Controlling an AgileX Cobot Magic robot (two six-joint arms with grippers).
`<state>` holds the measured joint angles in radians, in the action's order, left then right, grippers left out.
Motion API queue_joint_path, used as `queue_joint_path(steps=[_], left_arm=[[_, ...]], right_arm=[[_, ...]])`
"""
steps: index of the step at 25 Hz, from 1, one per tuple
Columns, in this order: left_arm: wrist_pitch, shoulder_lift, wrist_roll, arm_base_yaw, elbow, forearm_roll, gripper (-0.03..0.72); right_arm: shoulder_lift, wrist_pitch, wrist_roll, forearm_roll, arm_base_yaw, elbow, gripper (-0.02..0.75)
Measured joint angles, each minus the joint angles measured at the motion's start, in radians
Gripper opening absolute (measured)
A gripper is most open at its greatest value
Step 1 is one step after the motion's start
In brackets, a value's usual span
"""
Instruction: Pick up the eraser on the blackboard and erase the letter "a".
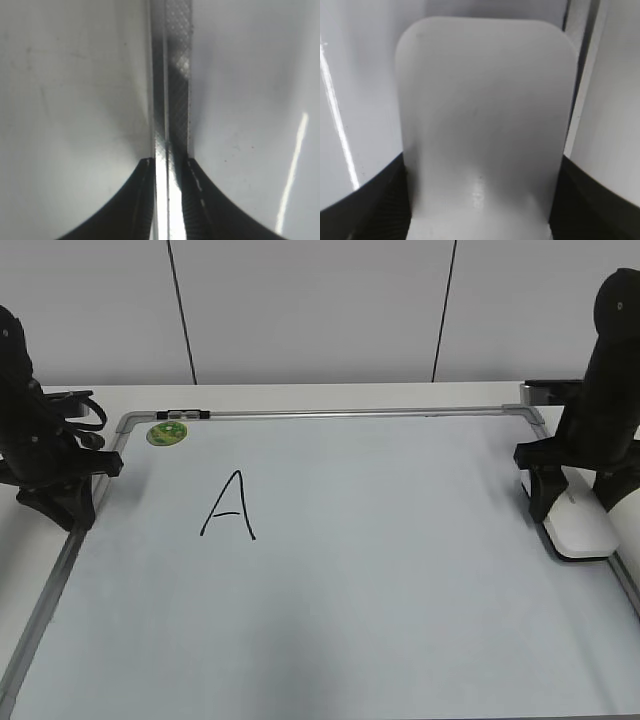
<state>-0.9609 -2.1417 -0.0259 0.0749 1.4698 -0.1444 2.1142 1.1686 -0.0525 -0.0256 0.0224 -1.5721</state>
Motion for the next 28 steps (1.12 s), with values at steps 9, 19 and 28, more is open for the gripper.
queue_joint_path(steps=[9, 19, 28], left_arm=[[0.000, 0.000, 0.000, 0.000, 0.000, 0.000, 0.141], [0.000, -0.002, 0.002, 0.000, 0.000, -0.002, 0.148], [0.000, -0.001, 0.002, 0.000, 0.000, -0.002, 0.155]], right_arm=[[0.008, 0.002, -0.049, -0.051, -0.043, 0.000, 0.513], [0.008, -0.003, -0.065, -0.062, -0.043, 0.000, 0.589], [0.008, 0.000, -0.065, -0.063, -0.043, -0.009, 0.640]])
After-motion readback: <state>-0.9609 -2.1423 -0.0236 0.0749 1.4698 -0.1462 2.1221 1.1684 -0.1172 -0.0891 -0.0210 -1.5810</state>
